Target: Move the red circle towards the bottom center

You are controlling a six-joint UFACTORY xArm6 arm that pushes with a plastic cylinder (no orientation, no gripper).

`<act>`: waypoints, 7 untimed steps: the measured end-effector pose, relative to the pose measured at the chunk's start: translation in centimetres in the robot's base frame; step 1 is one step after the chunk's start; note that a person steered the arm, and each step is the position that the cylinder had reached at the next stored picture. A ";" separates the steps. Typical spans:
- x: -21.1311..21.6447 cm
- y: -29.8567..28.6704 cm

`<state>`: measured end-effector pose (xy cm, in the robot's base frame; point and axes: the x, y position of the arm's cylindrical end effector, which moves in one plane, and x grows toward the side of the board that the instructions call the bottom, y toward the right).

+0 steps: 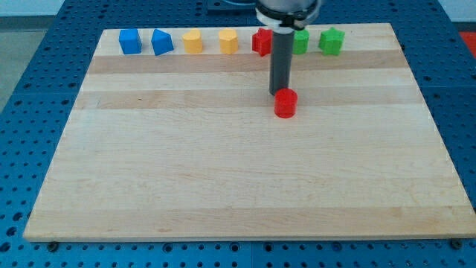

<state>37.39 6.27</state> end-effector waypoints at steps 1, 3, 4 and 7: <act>2.0 1.4; 7.1 4.6; 9.9 6.3; 6.5 5.3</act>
<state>43.88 11.58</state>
